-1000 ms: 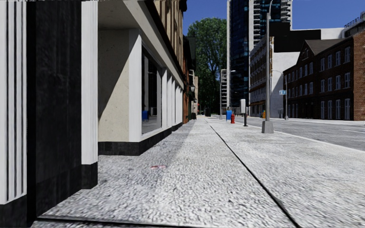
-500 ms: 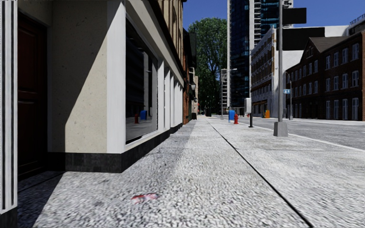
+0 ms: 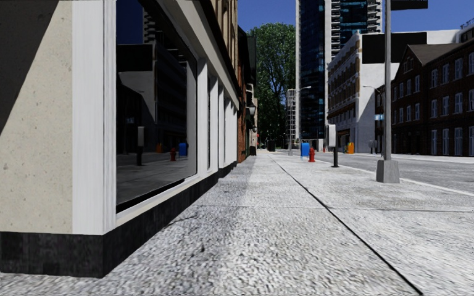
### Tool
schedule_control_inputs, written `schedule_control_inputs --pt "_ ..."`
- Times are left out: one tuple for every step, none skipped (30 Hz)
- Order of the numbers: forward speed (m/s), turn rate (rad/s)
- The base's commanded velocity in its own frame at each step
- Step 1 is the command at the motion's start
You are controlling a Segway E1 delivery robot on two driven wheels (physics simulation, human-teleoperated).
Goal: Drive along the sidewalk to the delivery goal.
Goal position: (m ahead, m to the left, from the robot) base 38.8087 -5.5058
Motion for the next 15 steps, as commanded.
schedule_control_inputs --pt "2.00 -0.08" --pt "2.00 -0.13" --pt "2.00 -0.13" --pt "2.00 -0.15" --pt "2.00 -0.15" --pt "2.00 -0.15" --pt "2.00 -0.15" --pt "2.00 -0.15" --pt "2.00 -0.15" --pt "2.00 -0.15" --pt "2.00 -0.15" --pt "2.00 -0.15" --pt "2.00 -0.15" --pt "2.00 -0.16" --pt "2.00 -0.21"
